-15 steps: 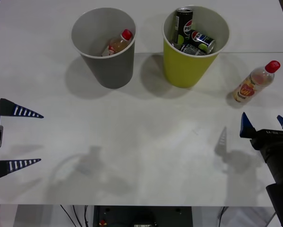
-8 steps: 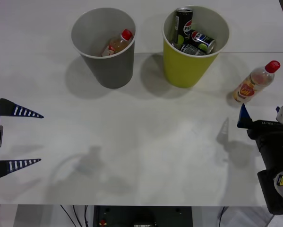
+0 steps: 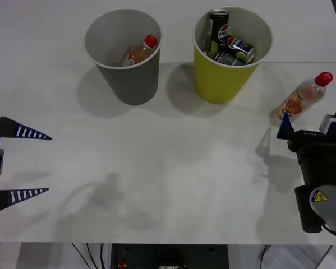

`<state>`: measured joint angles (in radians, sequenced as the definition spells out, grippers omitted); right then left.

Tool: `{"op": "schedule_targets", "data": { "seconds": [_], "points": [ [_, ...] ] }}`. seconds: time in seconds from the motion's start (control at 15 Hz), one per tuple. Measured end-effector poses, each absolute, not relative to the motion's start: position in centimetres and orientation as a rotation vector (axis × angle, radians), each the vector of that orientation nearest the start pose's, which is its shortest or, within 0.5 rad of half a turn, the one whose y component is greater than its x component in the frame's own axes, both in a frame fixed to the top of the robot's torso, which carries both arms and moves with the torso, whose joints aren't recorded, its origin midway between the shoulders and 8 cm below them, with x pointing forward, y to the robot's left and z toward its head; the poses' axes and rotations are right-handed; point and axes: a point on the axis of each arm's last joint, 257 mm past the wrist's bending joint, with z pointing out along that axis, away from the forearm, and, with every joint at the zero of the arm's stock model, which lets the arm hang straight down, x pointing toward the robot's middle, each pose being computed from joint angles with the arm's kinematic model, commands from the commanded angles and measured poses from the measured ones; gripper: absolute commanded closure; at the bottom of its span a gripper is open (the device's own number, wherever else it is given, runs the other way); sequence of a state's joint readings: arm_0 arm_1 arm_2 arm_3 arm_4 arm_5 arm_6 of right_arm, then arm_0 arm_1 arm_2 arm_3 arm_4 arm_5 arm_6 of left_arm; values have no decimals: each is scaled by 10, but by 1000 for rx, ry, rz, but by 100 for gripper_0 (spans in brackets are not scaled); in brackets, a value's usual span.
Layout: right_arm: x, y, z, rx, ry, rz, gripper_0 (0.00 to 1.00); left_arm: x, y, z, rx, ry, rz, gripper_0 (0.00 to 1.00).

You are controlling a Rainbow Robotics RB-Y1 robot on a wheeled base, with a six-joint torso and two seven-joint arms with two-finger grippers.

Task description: Put the can into the green bin and the plastic bottle into the gray bin

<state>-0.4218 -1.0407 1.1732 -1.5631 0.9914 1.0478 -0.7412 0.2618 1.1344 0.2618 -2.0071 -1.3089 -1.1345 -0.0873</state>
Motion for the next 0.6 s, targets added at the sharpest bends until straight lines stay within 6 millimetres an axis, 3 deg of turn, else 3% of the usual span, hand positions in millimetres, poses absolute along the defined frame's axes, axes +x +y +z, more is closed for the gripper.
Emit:
{"op": "schedule_targets", "data": {
  "seconds": [0.6],
  "points": [
    [558, -376, -226, 164, 1557, -198, 0, 341, 286, -167, 1762, 1443, -118, 0]
  ]
}}
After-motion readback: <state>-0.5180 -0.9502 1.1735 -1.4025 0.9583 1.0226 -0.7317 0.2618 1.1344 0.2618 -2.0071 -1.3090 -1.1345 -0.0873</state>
